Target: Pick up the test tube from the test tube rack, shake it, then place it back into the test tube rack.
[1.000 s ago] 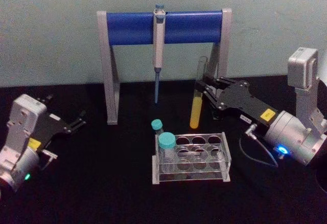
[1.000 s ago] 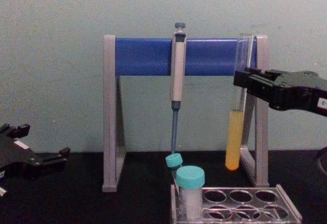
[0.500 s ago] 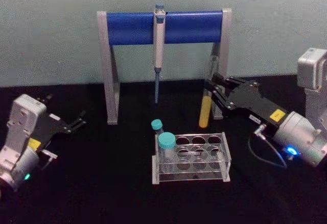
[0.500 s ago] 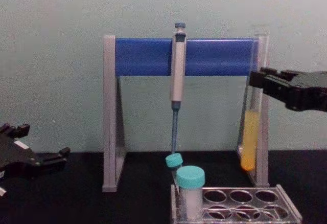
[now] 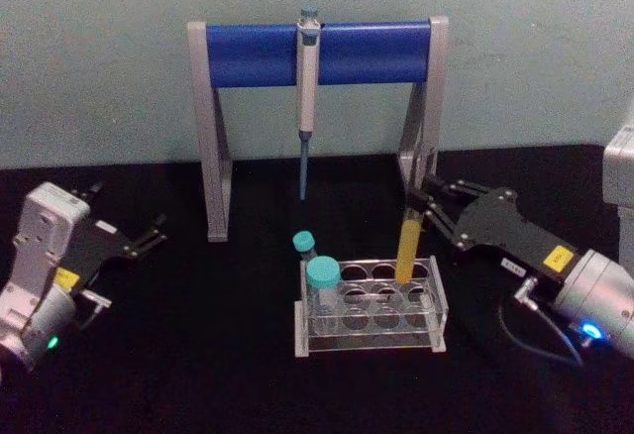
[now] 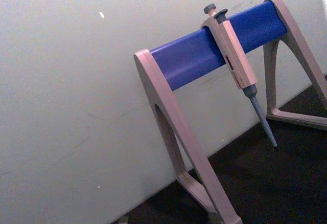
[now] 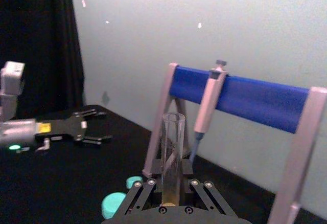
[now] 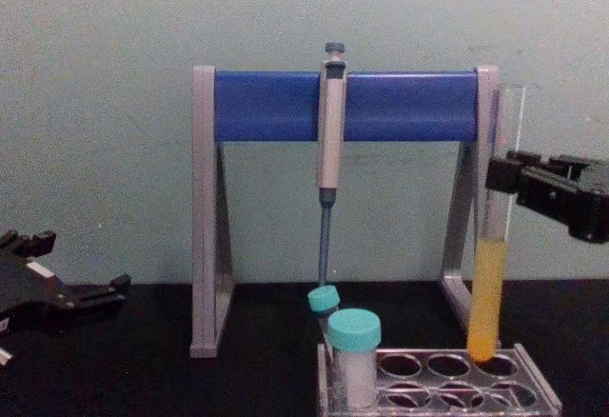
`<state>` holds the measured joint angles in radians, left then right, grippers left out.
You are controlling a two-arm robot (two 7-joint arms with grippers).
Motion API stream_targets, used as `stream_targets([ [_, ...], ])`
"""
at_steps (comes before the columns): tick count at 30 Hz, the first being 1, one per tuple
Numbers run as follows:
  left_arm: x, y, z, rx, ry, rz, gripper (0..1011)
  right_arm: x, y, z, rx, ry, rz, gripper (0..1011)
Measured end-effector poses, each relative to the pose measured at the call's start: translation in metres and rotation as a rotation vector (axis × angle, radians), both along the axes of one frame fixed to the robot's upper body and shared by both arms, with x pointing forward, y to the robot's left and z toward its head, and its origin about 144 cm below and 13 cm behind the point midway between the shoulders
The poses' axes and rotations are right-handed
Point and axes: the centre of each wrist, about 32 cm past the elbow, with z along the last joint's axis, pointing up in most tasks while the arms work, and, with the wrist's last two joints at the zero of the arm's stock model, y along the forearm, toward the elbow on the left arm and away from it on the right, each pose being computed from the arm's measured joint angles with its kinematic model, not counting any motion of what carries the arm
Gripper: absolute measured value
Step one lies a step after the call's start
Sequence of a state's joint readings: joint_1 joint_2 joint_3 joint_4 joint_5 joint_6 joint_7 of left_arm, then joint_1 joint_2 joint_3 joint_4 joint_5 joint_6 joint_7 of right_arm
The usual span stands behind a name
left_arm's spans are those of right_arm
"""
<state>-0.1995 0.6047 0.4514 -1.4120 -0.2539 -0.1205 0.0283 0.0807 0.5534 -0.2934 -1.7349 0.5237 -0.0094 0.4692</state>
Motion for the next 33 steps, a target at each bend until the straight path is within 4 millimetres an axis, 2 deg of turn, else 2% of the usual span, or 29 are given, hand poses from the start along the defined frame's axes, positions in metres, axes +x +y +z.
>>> stream_targets([
  [7,0.0,0.0,0.0,0.0,0.0,0.0,1001,0.001,0.012,-0.002,0.017,0.012,0.051,221],
  [18,0.0,0.0,0.0,0.0,0.0,0.0,1001,0.027,0.027,0.002,0.025,-0.014,0.053,221],
  [24,0.0,0.0,0.0,0.0,0.0,0.0,1001,0.04,0.025,0.003,0.017,-0.025,0.013,221],
  [33,0.0,0.0,0.0,0.0,0.0,0.0,1001,0.042,0.02,0.004,0.015,-0.029,-0.019,221],
])
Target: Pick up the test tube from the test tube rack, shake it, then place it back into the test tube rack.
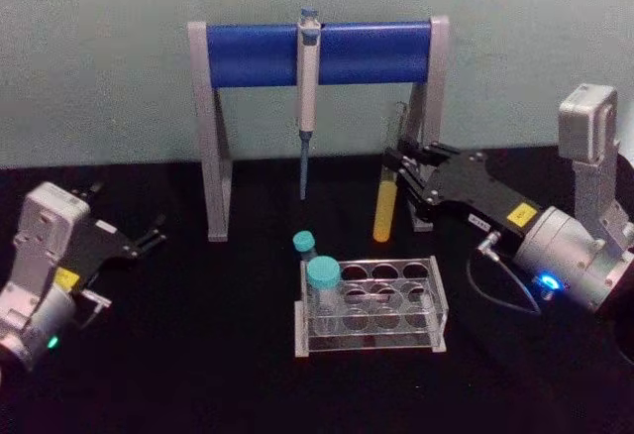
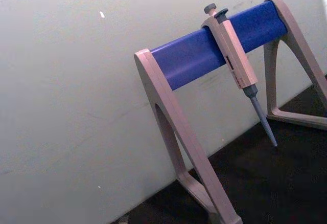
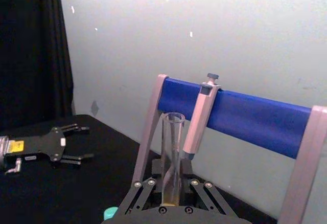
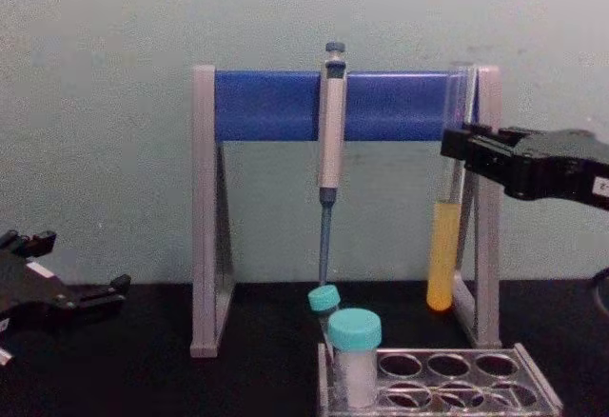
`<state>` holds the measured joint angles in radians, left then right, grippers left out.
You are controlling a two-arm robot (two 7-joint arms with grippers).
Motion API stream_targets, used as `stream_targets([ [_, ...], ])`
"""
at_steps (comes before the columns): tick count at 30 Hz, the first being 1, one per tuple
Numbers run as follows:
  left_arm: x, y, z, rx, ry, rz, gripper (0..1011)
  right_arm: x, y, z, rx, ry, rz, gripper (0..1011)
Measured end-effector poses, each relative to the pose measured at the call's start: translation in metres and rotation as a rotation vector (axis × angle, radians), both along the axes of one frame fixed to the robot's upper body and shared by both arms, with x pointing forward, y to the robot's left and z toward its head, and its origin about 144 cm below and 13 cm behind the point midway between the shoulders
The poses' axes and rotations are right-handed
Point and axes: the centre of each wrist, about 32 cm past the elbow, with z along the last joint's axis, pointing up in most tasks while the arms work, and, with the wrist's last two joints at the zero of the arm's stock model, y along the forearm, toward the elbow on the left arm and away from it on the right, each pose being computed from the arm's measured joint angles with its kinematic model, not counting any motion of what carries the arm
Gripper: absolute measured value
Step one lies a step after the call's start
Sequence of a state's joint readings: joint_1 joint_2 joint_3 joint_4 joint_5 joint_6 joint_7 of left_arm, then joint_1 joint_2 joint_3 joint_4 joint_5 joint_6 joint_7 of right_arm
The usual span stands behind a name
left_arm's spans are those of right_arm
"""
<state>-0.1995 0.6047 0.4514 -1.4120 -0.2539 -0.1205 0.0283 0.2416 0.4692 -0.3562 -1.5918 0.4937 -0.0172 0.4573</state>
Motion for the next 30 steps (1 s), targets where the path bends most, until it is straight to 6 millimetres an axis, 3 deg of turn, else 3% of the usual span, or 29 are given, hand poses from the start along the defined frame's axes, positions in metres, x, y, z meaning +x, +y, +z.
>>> stream_targets([
  [17,0.0,0.0,0.0,0.0,0.0,0.0,1001,-0.006,-0.009,-0.001,-0.007,0.0,-0.029,221],
  [30,0.0,0.0,0.0,0.0,0.0,0.0,1001,-0.032,-0.022,-0.004,-0.01,0.019,-0.034,221],
])
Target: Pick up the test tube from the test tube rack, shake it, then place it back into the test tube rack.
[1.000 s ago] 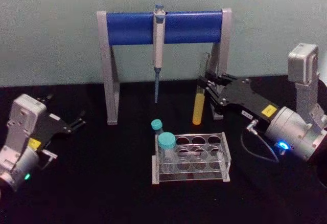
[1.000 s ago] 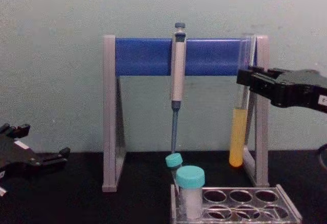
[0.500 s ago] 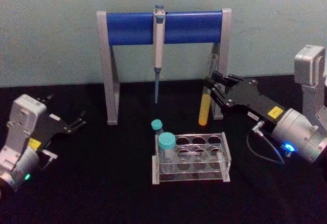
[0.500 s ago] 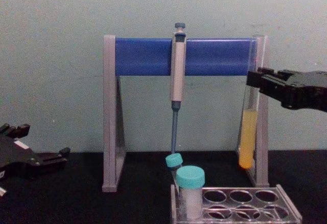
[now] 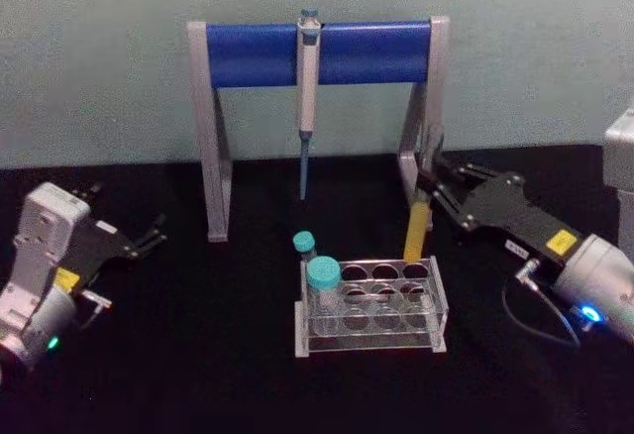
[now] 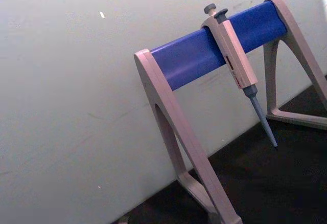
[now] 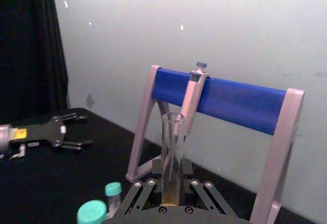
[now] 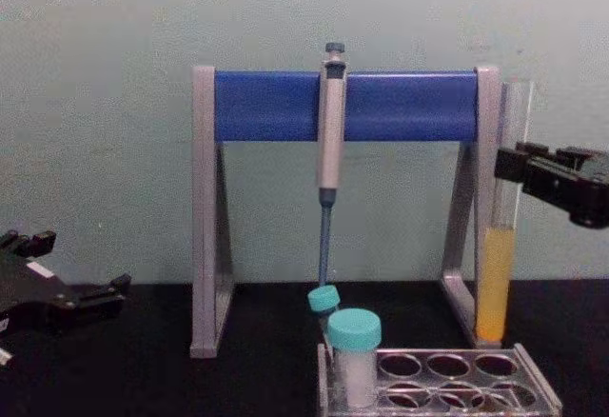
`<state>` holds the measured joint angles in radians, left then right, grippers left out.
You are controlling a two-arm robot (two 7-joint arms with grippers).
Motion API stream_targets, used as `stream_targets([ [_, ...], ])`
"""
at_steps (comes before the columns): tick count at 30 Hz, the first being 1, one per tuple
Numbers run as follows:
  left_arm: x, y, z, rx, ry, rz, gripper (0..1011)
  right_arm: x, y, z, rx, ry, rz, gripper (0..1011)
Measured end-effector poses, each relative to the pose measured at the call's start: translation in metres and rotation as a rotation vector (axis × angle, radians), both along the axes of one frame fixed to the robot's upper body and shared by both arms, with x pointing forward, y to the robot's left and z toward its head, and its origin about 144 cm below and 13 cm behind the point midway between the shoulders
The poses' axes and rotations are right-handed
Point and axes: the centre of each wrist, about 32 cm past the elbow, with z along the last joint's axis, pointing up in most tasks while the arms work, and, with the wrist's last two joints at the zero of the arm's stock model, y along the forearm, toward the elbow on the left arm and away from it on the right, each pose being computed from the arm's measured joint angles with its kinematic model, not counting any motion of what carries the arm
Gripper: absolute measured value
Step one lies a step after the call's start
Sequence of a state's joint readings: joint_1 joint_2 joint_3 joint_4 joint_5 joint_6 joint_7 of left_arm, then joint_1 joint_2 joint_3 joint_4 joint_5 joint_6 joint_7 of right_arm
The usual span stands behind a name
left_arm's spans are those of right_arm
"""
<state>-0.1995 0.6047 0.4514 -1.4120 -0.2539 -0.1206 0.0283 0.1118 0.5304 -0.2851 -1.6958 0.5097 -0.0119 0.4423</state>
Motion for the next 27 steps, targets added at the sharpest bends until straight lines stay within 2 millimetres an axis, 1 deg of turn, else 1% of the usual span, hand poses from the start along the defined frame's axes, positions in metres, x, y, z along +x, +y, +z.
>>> stream_targets([
  [5,0.0,0.0,0.0,0.0,0.0,0.0,1001,-0.011,0.001,-0.002,0.002,0.017,0.034,221],
  [12,0.0,0.0,0.0,0.0,0.0,0.0,1001,-0.014,0.009,-0.005,0.011,0.031,0.08,221],
  [19,0.0,0.0,0.0,0.0,0.0,0.0,1001,-0.003,0.022,-0.004,0.025,0.025,0.116,221],
  [22,0.0,0.0,0.0,0.0,0.0,0.0,1001,0.006,0.029,-0.003,0.031,0.015,0.126,221],
  [27,0.0,0.0,0.0,0.0,0.0,0.0,1001,0.019,0.034,0.002,0.031,-0.007,0.126,221],
])
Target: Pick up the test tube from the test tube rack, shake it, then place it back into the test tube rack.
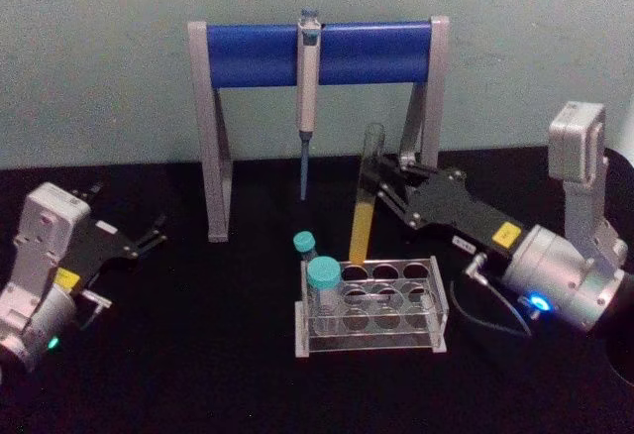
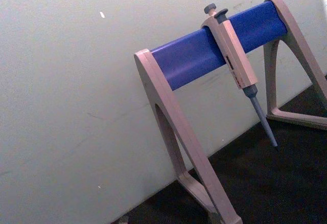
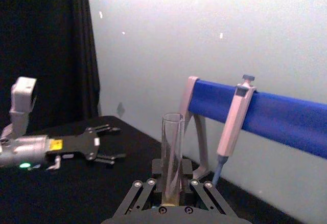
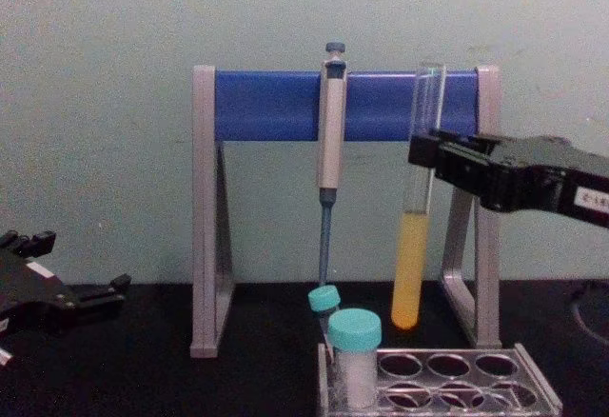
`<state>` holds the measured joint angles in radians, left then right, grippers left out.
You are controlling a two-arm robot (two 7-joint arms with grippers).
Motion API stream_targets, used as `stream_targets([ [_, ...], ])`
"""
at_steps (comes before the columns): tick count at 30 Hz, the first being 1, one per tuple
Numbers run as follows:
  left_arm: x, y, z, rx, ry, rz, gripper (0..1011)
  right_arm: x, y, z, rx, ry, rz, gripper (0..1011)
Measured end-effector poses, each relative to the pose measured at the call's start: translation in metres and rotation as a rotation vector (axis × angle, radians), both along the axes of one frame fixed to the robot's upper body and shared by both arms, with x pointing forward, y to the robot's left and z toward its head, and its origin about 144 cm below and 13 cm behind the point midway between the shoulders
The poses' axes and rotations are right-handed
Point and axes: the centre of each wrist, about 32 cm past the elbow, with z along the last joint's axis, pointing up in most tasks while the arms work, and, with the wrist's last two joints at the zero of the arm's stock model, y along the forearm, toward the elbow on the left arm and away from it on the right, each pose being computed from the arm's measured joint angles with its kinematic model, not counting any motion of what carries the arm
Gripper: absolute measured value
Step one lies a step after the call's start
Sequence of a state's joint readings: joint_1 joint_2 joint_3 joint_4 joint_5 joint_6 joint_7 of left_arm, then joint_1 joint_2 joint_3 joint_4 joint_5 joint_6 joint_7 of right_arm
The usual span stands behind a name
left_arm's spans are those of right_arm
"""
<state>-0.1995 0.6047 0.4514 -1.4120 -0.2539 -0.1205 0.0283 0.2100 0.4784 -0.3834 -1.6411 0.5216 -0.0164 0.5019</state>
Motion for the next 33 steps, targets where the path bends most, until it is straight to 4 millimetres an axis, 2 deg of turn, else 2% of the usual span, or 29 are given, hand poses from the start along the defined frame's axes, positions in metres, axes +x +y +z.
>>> stream_targets([
  [11,0.0,0.0,0.0,0.0,0.0,0.0,1001,0.016,0.0,0.005,-0.012,-0.029,-0.06,221],
  [33,0.0,0.0,0.0,0.0,0.0,0.0,1001,0.016,-0.008,0.005,-0.007,-0.029,-0.101,221],
])
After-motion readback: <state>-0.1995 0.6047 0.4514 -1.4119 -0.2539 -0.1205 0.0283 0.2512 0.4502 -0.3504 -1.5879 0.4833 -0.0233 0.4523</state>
